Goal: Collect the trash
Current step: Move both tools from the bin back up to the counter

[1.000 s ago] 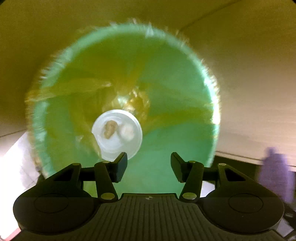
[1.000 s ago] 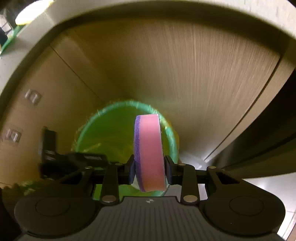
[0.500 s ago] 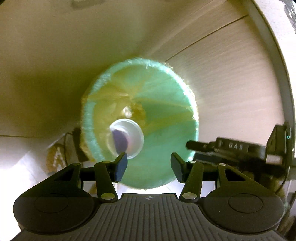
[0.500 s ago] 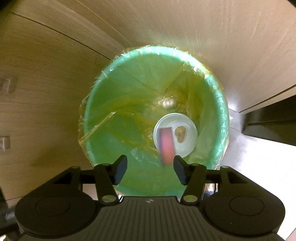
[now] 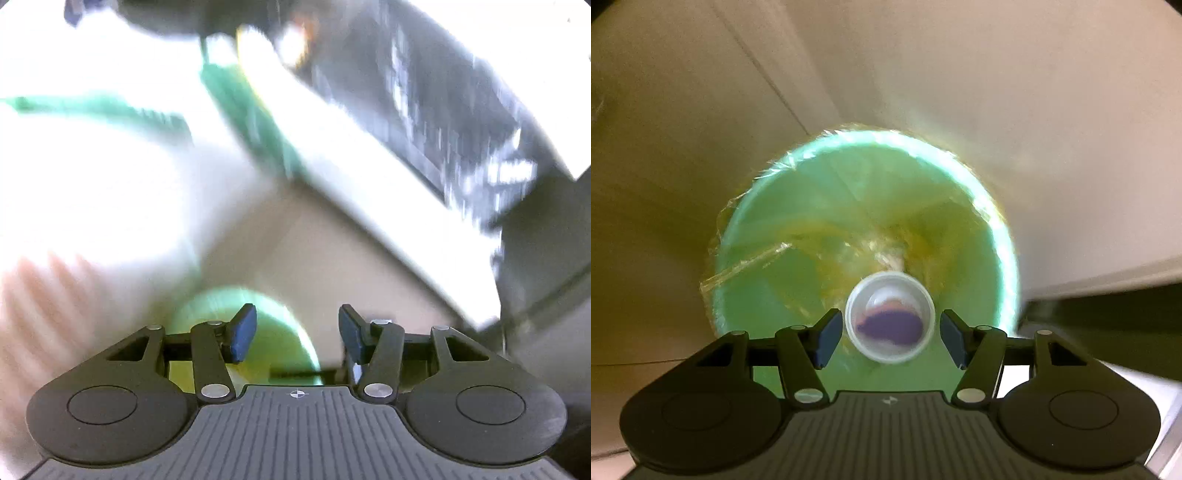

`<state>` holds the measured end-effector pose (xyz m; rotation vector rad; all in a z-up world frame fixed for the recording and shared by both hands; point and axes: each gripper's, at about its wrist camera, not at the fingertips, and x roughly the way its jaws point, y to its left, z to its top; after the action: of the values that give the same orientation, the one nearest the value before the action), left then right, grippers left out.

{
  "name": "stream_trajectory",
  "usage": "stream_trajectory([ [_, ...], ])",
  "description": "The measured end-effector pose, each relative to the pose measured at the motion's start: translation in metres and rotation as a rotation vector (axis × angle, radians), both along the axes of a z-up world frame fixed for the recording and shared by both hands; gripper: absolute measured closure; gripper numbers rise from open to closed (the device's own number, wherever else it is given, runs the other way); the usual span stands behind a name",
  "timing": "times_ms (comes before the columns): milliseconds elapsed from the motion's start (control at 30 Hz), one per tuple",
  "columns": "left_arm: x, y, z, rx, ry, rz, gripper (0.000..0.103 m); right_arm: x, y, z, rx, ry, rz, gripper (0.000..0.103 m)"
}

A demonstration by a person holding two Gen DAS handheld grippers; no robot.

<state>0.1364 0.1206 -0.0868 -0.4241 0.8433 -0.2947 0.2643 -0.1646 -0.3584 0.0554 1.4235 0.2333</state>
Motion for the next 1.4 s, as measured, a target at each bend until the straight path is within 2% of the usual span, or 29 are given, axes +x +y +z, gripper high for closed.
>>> stream_trajectory([
  [100,-0.003,0.028,0.034,0.025,-0.122,0.113,0.049,0.034,0.012,-0.043,0.070,0.080,-0.042,0.044],
  [167,-0.006,0.045,0.046,0.041,-0.234,0.201,0.049,0.060,0.019,-0.089,0.097,0.141,-0.090,0.045],
  [233,-0.013,0.059,0.051,0.044,-0.308,0.260,0.049,0.080,0.027,-0.142,0.062,0.197,-0.141,0.045],
  [300,-0.017,0.072,0.050,0.041,-0.346,0.287,0.049,0.093,0.033,-0.187,0.016,0.228,-0.177,0.045],
  [400,-0.019,0.085,0.039,0.001,-0.337,0.302,0.049,0.104,0.043,-0.244,-0.065,0.250,-0.195,0.045],
  [467,-0.021,0.085,0.028,-0.010,-0.313,0.303,0.049,0.107,0.048,-0.269,-0.121,0.251,-0.184,0.045],
  [667,-0.014,0.087,0.015,0.057,-0.280,0.295,0.049,0.100,0.064,-0.326,-0.218,0.302,-0.111,0.045],
  [700,-0.013,0.088,0.015,0.060,-0.274,0.297,0.049,0.099,0.062,-0.326,-0.189,0.281,-0.117,0.056],
  [767,-0.012,0.090,0.014,0.049,-0.266,0.299,0.049,0.099,0.062,-0.318,-0.188,0.250,-0.124,0.059],
  [833,-0.010,0.093,0.014,0.025,-0.257,0.298,0.049,0.100,0.060,-0.302,-0.146,0.244,-0.122,0.070],
  [1100,0.003,0.093,0.023,-0.052,-0.222,0.271,0.049,0.082,0.028,-0.211,0.002,0.269,-0.189,0.071],
  [1333,0.013,0.081,0.018,-0.096,-0.129,0.194,0.049,0.046,0.010,-0.178,-0.011,0.331,-0.202,0.070],
  [1367,0.014,0.078,0.018,-0.089,-0.114,0.181,0.049,0.045,0.008,-0.168,-0.001,0.323,-0.211,0.067],
  [1400,0.014,0.074,0.018,-0.074,-0.099,0.163,0.049,0.043,0.005,-0.152,0.006,0.307,-0.218,0.060],
])
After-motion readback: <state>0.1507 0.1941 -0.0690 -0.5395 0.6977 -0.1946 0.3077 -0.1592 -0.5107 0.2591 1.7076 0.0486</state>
